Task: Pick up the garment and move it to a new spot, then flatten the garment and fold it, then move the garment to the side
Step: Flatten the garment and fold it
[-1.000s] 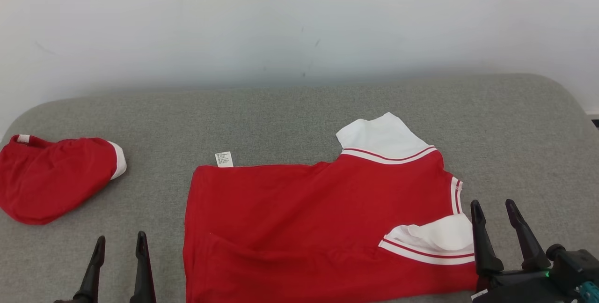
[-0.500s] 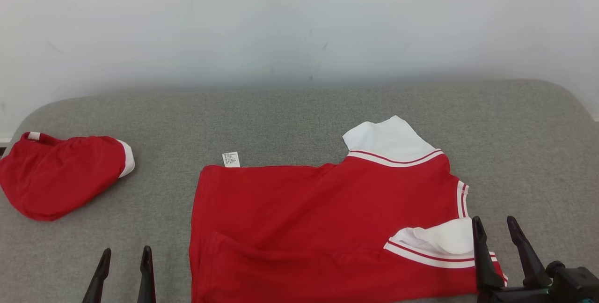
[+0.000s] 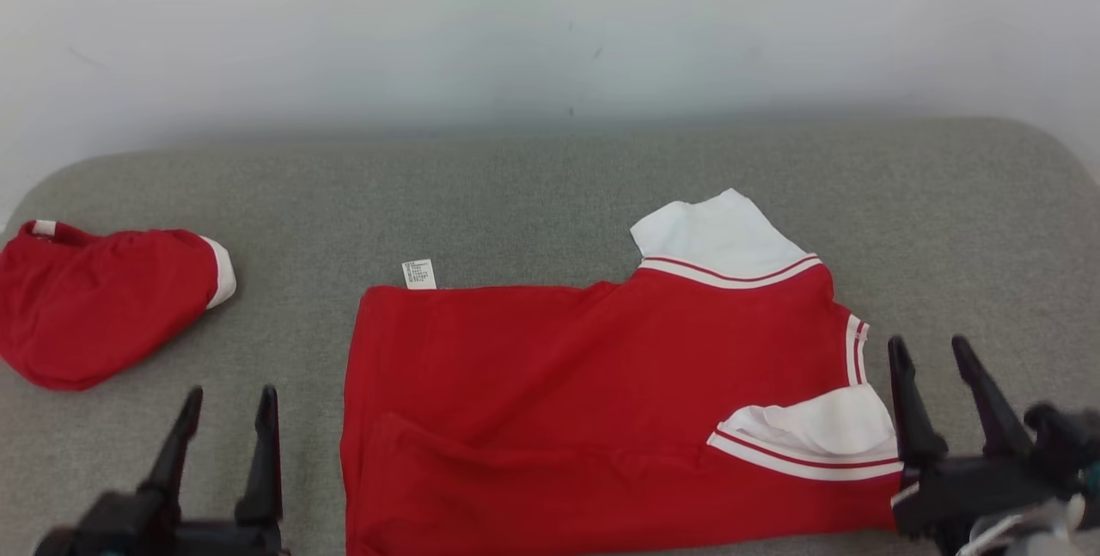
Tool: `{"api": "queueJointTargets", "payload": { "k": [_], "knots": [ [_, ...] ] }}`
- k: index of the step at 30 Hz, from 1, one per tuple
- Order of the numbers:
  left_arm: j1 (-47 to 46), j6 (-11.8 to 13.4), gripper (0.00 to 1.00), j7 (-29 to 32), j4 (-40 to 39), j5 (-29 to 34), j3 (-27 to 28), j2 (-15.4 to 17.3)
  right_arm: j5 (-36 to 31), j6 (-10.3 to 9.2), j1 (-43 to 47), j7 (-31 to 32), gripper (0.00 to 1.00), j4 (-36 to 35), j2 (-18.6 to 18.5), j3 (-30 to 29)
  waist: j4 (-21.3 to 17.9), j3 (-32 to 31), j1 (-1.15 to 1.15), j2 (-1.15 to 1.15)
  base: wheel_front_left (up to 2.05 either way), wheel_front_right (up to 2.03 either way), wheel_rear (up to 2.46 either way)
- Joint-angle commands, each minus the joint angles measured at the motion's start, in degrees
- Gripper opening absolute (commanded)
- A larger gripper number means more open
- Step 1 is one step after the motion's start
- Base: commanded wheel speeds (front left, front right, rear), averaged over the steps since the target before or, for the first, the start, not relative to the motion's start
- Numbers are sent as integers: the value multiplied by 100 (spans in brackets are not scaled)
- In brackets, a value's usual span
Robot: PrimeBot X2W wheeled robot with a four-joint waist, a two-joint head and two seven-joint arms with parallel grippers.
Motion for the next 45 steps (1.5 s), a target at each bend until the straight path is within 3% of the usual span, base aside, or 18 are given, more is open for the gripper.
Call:
{"api": "queueJointTargets", "payload": {
  "k": [1, 11, 23, 34, 45],
  "knots": [
    [-198, -5, 100, -17, 54, -89, -27, 81, 74, -13, -169, 59, 100, 51, -38, 9, -13, 150, 0, 0, 0, 0, 0],
    [-2307, 1, 100, 524, 914, -1057, -1130, 931, 461, -14, -2140, 1039, 100, 853, -560, 267, 25, 1155, 0, 0, 0, 0, 0],
    [-4428, 0, 100, 1669, 2027, -2489, -2871, 1502, 517, -14, -4480, 1656, 100, 2468, -751, 1246, 145, 2176, 0, 0, 0, 0, 0],
    [-5196, 0, 100, 2534, 2102, -3510, -4005, 1833, 846, -14, -5541, 1966, 100, 3613, -838, 2293, 279, 2286, 0, 0, 0, 0, 0],
    [-5279, -1, 100, 2937, 1640, -4143, -4463, 1959, 1296, -14, -5948, 2121, 100, 4137, -967, 2950, 423, 2302, 0, 0, 0, 0, 0]
  ]
}}
